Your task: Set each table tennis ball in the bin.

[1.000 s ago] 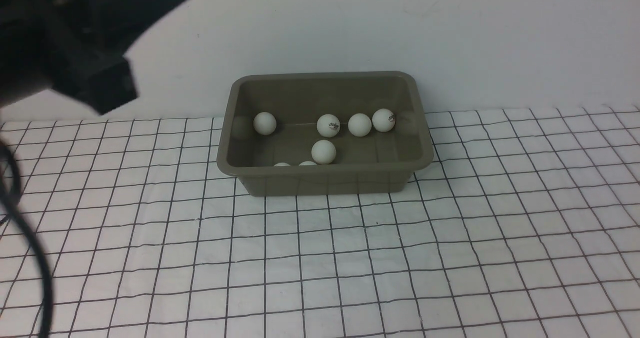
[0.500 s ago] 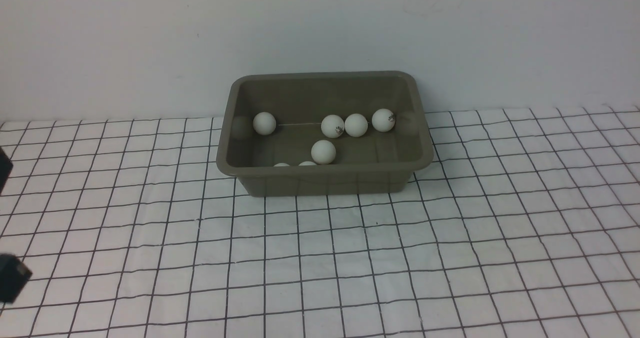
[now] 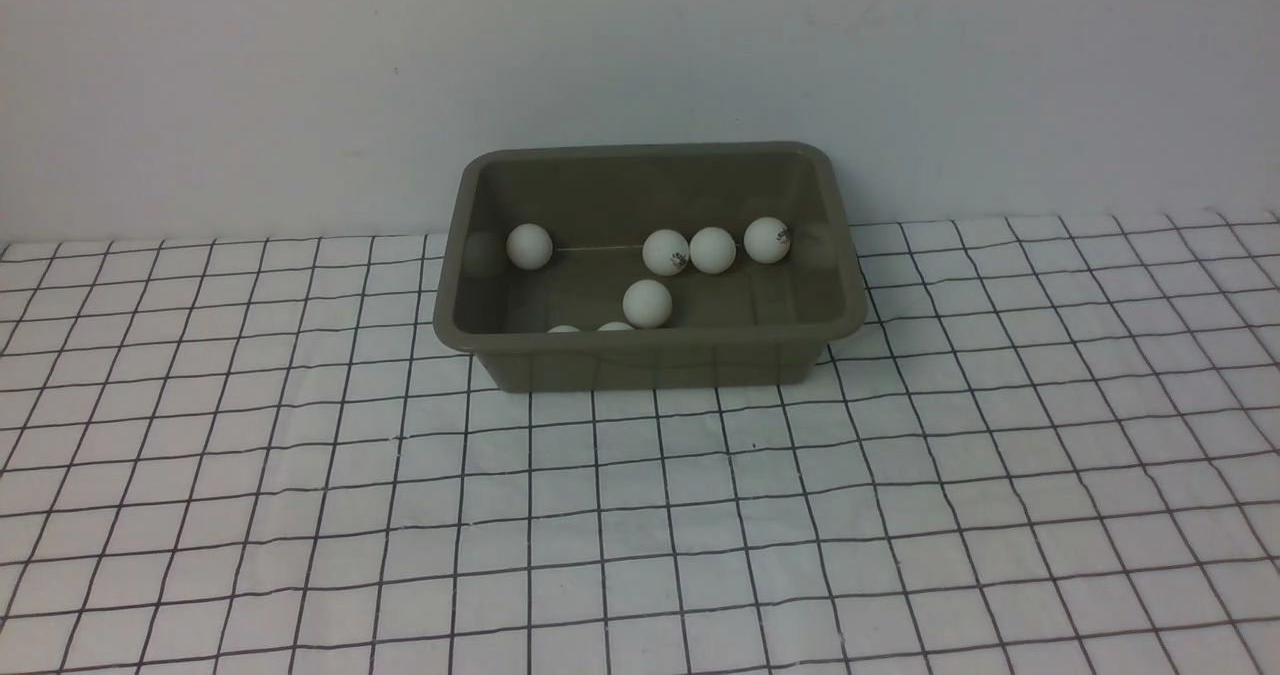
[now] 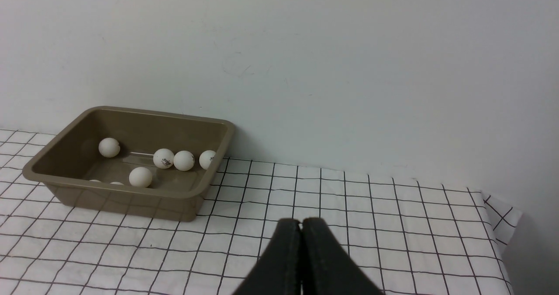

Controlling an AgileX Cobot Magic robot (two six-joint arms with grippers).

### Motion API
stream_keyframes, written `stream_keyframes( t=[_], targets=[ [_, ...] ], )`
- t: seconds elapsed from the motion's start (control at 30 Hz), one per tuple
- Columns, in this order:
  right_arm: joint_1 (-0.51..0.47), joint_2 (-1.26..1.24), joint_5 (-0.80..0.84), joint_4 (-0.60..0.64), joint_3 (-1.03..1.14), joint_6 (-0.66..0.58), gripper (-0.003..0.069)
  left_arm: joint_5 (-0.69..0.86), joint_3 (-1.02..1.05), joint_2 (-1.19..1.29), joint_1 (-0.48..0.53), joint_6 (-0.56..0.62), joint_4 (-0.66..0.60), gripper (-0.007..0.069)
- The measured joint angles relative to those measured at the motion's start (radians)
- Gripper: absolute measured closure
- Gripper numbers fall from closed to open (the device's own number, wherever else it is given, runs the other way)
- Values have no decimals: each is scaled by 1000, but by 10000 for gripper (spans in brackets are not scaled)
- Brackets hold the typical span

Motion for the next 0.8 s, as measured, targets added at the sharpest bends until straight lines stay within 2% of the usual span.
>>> stream_keyframes(
  t=[0.33,0.43,0.47,0.5,0.53,0.6,0.63,0.7,0.73,0.77,0.8],
  targets=[
    [0,0,0,0,0,0,675,6,-63,-29,0,-95,-37,629],
    [0,0,0,0,0,0,675,41,-135,-29,0,-125,-150,629],
    [0,0,0,0,0,0,675,46,-142,-29,0,-124,-171,629],
    [0,0,0,0,0,0,675,91,-166,-29,0,-95,-265,629],
    [0,0,0,0,0,0,675,97,-173,-29,0,-89,-278,629],
    [0,0,0,0,0,0,675,163,-197,-29,0,-1,-403,629],
    [0,0,0,0,0,0,675,178,-202,-29,0,28,-417,629],
    [0,0,0,0,0,0,675,264,-220,-30,0,282,-628,629],
    [0,0,0,0,0,0,675,273,-221,-30,0,331,-658,629],
    [0,0,0,0,0,0,675,300,-221,-30,0,519,-774,629],
    [0,0,0,0,0,0,675,316,-221,-30,0,637,-845,629]
  ],
)
